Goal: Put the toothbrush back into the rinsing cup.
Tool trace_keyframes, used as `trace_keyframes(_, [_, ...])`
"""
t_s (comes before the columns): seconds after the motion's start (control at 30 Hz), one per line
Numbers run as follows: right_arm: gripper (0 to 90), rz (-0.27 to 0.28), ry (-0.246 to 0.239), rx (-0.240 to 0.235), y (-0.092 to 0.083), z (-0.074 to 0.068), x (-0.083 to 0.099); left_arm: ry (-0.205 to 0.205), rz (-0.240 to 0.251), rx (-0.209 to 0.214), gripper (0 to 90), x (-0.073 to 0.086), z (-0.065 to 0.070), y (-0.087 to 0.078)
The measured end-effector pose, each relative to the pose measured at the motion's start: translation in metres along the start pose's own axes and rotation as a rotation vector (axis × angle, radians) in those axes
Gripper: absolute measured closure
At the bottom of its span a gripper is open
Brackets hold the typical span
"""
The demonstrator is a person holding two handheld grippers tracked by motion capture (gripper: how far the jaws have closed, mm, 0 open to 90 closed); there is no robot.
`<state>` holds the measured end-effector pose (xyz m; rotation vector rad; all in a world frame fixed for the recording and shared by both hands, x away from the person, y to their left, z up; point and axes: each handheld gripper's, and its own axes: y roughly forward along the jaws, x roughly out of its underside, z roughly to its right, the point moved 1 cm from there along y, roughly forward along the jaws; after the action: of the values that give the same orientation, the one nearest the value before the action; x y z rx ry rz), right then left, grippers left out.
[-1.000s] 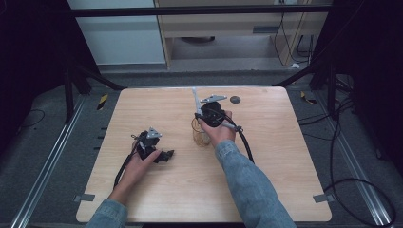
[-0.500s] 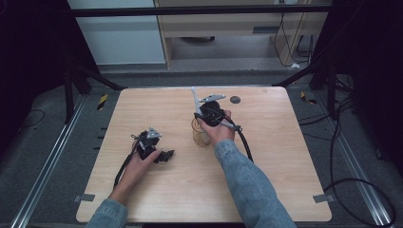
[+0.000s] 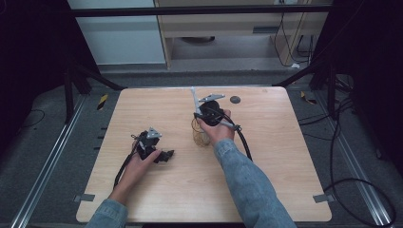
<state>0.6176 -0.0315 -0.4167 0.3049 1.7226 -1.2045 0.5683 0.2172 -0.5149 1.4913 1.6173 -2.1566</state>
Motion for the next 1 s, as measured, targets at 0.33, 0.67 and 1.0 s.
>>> trace_keyframes(0.33, [65.5,-0.004,-0.005,0.001,0.0,-0.001,-0.002,0.0,0.0,0.0,0.0,0.0,0.0,0.0])
trace_keyframes(0.67, [63.5,-0.005,-0.01,0.004,-0.003,-0.001,-0.002,0.0,0.0,0.0,0.0,0.0,0.0,0.0])
trace_keyframes(1.0, [62.4,-0.003,-0.019,0.001,-0.011,-0.002,-0.002,0.002,0.0,-0.001,0.0,0.0,0.0,0.0])
